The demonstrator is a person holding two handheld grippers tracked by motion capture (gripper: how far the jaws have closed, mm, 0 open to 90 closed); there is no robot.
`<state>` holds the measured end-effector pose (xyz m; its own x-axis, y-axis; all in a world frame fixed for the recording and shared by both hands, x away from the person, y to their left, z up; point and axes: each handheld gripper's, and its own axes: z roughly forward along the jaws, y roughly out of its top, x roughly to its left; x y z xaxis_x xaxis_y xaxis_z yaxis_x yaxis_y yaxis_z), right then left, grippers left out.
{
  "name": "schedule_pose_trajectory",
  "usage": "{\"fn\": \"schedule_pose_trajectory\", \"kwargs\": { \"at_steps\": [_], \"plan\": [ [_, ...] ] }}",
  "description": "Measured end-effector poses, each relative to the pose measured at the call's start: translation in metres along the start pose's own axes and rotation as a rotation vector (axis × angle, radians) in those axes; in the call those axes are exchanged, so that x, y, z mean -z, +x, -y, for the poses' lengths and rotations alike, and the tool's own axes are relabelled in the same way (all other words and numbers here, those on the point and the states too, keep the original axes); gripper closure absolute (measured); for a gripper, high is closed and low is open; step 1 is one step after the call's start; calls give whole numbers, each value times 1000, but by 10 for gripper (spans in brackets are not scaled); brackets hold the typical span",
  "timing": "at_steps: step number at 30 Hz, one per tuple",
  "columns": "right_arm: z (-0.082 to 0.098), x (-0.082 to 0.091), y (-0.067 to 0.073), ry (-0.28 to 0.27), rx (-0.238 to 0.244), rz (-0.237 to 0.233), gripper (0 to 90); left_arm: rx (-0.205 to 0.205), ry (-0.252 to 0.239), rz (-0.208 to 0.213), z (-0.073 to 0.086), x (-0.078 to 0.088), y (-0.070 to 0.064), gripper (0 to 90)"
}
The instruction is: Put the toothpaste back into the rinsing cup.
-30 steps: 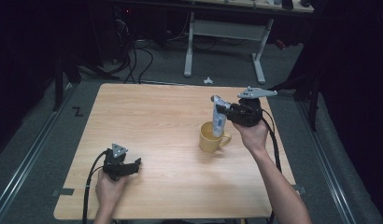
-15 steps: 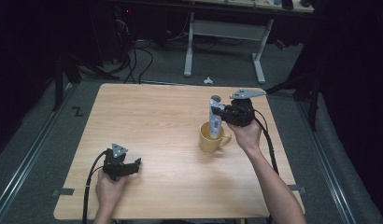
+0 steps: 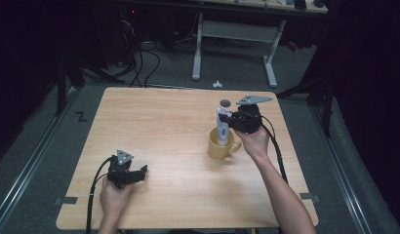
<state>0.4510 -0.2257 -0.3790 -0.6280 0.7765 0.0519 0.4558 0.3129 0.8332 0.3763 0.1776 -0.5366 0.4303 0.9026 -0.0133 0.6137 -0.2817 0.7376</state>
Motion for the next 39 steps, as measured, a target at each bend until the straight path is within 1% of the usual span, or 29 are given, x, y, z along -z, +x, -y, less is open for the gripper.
{"fn": "schedule_pose_trajectory", "kwargs": {
  "at_steps": [3, 7, 15, 20, 23, 24, 27, 32, 36, 39],
  "plan": [
    [5, -2, -3, 5, -21, -1, 749, 0, 0, -1, 0, 0, 0, 226],
    [10, -5, -7, 13, -37, 3, 749, 0, -1, -1, 0, 0, 0, 226],
    [17, -11, -9, 17, -49, 10, 747, 0, 0, -1, 0, 0, 0, 227],
    [22, -16, -8, 26, -37, 20, 747, -1, 0, -1, 0, 0, 0, 226],
    [23, -18, -6, 32, -38, 20, 747, -1, 0, -1, 0, 0, 0, 227],
    [23, -19, -6, 35, -30, 19, 747, -1, 0, -1, 0, 0, 0, 227],
    [24, -22, -4, 37, -35, 17, 746, -1, 0, -1, 0, 0, 0, 227],
    [25, -27, 1, 46, -7, 24, 747, -1, 0, -1, 0, 0, 0, 227],
    [26, -28, 3, 50, 0, 23, 748, -1, 0, -1, 0, 0, 0, 226],
    [29, -28, 3, 54, 7, 32, 747, -1, 0, -1, 0, 0, 0, 226]
  ]
}}
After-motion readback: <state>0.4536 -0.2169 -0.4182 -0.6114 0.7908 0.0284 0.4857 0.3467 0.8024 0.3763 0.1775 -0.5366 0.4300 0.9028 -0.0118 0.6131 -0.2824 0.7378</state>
